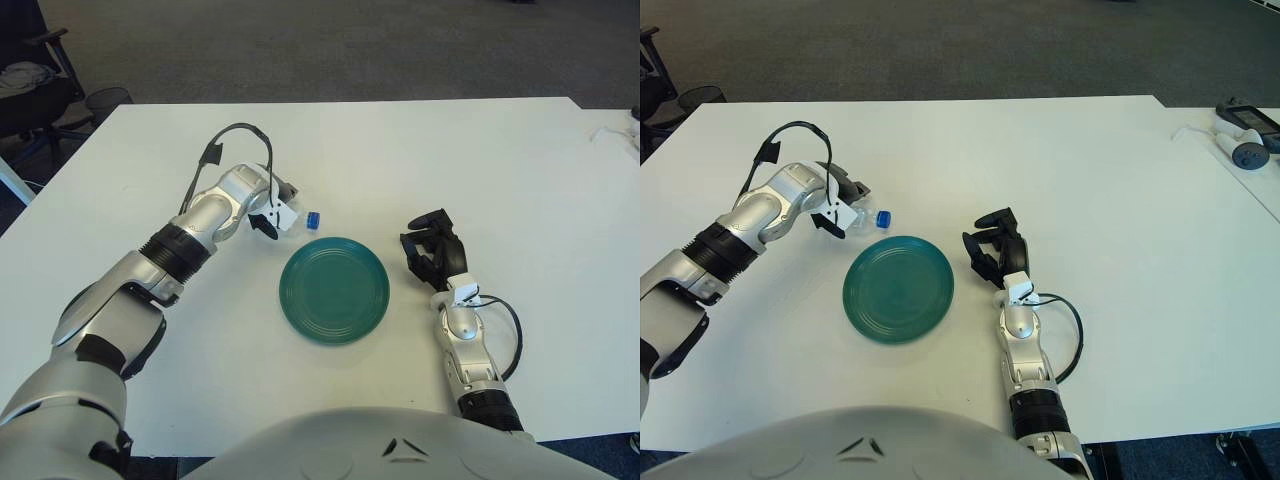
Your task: Put the bottle into the plate.
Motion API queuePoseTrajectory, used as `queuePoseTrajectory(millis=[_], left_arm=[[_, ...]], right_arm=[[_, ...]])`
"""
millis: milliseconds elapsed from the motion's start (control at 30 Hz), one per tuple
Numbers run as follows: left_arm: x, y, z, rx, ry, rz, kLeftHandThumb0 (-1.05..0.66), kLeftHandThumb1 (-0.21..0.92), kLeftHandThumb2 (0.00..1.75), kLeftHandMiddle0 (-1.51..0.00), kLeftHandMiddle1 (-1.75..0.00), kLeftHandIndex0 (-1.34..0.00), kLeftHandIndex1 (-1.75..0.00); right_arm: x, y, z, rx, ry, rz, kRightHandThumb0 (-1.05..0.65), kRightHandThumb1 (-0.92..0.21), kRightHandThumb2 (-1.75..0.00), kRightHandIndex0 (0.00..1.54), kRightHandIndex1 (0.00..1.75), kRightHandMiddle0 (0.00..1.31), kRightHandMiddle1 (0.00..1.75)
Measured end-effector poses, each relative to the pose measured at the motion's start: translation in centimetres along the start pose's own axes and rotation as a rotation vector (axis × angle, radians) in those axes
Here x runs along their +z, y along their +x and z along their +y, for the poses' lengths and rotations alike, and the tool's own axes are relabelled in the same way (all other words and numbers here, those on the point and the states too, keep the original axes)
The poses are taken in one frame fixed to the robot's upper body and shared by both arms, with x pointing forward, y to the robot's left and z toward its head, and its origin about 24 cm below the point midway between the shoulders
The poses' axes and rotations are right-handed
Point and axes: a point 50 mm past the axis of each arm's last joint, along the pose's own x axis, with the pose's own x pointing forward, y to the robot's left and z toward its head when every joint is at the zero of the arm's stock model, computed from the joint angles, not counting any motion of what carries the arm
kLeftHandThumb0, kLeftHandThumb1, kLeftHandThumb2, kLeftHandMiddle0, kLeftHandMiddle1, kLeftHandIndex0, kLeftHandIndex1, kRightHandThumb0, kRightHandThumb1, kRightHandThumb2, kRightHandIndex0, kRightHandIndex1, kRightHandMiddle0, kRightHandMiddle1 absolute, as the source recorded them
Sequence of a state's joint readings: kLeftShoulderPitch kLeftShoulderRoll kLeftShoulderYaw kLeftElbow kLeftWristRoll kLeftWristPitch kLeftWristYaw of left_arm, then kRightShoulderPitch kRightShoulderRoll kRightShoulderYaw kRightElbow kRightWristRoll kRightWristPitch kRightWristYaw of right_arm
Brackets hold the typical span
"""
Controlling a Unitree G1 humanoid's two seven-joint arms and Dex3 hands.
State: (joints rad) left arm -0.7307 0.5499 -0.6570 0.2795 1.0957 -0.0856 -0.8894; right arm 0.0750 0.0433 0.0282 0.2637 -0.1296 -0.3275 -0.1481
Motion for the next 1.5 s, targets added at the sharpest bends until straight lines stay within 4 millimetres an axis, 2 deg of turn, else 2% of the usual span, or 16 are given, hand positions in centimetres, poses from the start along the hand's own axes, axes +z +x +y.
queuePoseTrajectory(millis=[233,467,633,967,1033,1100,1133,1167,1200,1267,1300,1367,1433,1500], left_arm=[[0.1,0.4,-0.1,0.007,-0.015,0.03,-1.05,0.92,0.38,-0.07,0.0,0.0,0.0],[0.7,1.0,-1.2,0.03,-0.072,0.083,-1.05,0.92,0.4,-0.04,0.0,0.0,0.0],[0.8,1.5,-1.5,0.047,-0.129,0.131,-1.05,0.92,0.48,-0.12,-0.04,0.0,0.0],[0.9,1.6,-1.5,0.092,-0.063,0.086,-0.99,0.92,0.23,-0.29,-0.13,-0.03,-0.02],[0.9,1.7,-1.5,0.096,-0.06,0.087,-0.96,0.92,0.17,-0.25,-0.4,-0.02,-0.21],[0.9,1.8,-1.6,0.1,-0.054,0.092,-0.94,0.92,0.14,-0.21,-0.56,-0.01,-0.36],[0.9,2.0,-1.7,0.102,-0.054,0.097,-0.92,0.92,0.12,-0.2,-0.65,0.0,-0.54],[0.9,2.1,-1.7,0.108,-0.052,0.102,-0.91,0.92,0.11,-0.19,-0.69,0.0,-0.61],[0.9,2.4,-1.8,0.114,-0.056,0.111,-0.89,0.92,0.09,-0.18,-0.78,0.0,-0.84],[1.0,2.8,-1.9,0.128,-0.07,0.13,-0.86,0.92,0.07,-0.17,-0.89,0.0,-1.11],[1.1,3.0,-1.9,0.139,-0.079,0.136,-0.86,0.92,0.06,-0.17,-0.91,0.0,-1.14],[1.1,3.3,-2.0,0.167,-0.074,0.141,-0.78,0.91,0.22,-0.23,-0.82,-0.02,-1.12],[0.9,3.6,-2.0,0.231,-0.046,0.133,-0.69,0.79,0.43,-0.29,-0.77,-0.03,-1.05],[0.6,3.9,-2.3,0.287,-0.03,0.126,-0.65,0.67,0.51,-0.25,-0.86,-0.01,-1.01]], right_arm=[[0.0,0.0,0.0,0.0,-0.001,0.0,0.0,-0.92,-0.37,0.38,1.34,0.27,1.69],[0.0,-0.2,-0.1,-0.002,-0.003,0.002,0.0,-0.92,-0.37,0.38,1.34,0.27,1.69],[0.0,-0.3,-0.2,0.002,-0.003,0.004,0.0,-0.92,-0.37,0.38,1.34,0.27,1.69],[0.0,-0.3,-0.2,0.011,-0.002,0.004,0.0,-0.92,-0.37,0.38,1.34,0.28,1.69],[0.0,-0.3,-0.2,0.011,-0.002,0.005,0.0,-0.92,-0.37,0.37,1.34,0.28,1.68],[0.0,-0.3,-0.2,0.01,-0.002,0.005,0.0,-0.92,-0.37,0.37,1.34,0.28,1.68],[0.0,-0.4,-0.2,0.01,-0.002,0.005,0.0,-0.92,-0.37,0.38,1.34,0.28,1.68],[0.0,-0.4,-0.3,0.01,-0.002,0.005,0.0,-0.92,-0.37,0.38,1.34,0.28,1.68],[0.0,-0.4,-0.3,0.01,-0.002,0.006,0.0,-0.92,-0.37,0.38,1.34,0.28,1.68],[-0.1,-0.4,-0.3,0.009,-0.002,0.007,0.0,-0.92,-0.37,0.38,1.34,0.28,1.68],[-0.1,-0.4,-0.3,0.01,-0.002,0.007,0.0,-0.92,-0.37,0.38,1.34,0.28,1.68],[-0.1,-0.4,-0.3,0.009,-0.002,0.006,0.0,-0.92,-0.37,0.38,1.34,0.28,1.68],[0.0,-0.4,-0.3,0.01,-0.002,0.005,0.0,-0.92,-0.37,0.38,1.34,0.28,1.68],[0.0,-0.4,-0.3,0.01,-0.002,0.006,0.0,-0.92,-0.37,0.38,1.34,0.29,1.68]])
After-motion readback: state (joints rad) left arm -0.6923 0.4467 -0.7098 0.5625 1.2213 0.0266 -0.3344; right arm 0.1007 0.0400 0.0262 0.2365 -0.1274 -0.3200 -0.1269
